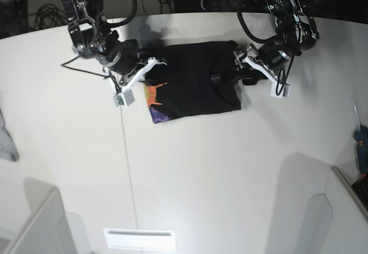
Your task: Fold the T-shirt properly
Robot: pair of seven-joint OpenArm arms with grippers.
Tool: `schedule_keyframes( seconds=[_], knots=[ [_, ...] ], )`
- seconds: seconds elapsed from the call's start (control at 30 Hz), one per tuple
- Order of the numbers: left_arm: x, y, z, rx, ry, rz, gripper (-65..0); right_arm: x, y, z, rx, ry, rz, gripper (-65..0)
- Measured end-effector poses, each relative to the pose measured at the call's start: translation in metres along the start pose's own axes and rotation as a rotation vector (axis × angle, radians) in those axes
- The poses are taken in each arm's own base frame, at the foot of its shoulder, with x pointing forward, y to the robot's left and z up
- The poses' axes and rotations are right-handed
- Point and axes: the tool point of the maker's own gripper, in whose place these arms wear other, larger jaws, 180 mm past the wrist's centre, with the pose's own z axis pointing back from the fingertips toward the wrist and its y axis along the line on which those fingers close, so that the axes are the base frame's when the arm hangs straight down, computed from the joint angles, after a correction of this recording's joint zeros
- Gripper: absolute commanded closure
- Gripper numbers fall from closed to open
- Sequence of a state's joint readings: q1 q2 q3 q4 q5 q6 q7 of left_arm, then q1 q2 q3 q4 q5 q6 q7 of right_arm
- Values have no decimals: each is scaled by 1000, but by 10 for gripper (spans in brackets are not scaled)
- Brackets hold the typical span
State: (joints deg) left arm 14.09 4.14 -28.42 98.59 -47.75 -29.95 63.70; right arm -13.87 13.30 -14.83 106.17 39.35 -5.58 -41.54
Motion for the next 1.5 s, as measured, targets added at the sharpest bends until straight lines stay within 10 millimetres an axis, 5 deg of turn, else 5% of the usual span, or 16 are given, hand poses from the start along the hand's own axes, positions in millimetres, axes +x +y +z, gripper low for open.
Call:
schedule_keyframes(
  seconds=[0.6, 0.9, 1.13, 1.33, 1.5],
  knots=[
    [-10, 8, -42, -88, 25, 159, -471, -1, 1, 0, 2, 2, 1, 0],
    [-20, -12, -58, -143, 73, 139, -462, 3, 0, 0, 0, -23, -2, 0],
    [-23, -5, -59, -100, 99, 168, -166, 11, -3, 6, -11, -176, -30, 0],
    [-30, -15, -67, -108, 154, 116, 0, 13, -10, 14, -32, -273, -51, 0],
    [-36, -26, -72, -137, 204, 72, 0, 14, -26, 21, -71, -290, -79, 0]
  ],
)
